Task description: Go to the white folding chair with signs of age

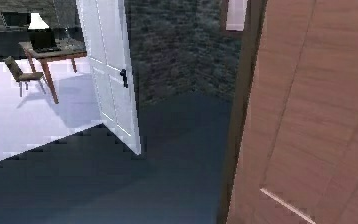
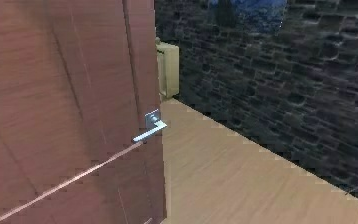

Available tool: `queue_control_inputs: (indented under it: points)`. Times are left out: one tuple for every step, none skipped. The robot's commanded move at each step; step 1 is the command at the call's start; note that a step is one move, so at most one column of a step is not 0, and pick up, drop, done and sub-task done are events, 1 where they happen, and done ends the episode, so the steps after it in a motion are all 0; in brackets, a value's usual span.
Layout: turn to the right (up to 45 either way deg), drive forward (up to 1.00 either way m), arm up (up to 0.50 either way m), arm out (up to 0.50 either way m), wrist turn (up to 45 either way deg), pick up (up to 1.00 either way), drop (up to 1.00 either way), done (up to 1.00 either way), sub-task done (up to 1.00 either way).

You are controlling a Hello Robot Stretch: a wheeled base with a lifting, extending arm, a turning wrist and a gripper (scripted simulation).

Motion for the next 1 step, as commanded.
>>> queue_control_inputs:
  points:
    - [0.0,0.20,0.00,0.00,0.0,0.00,0.00,0.00,0.00]
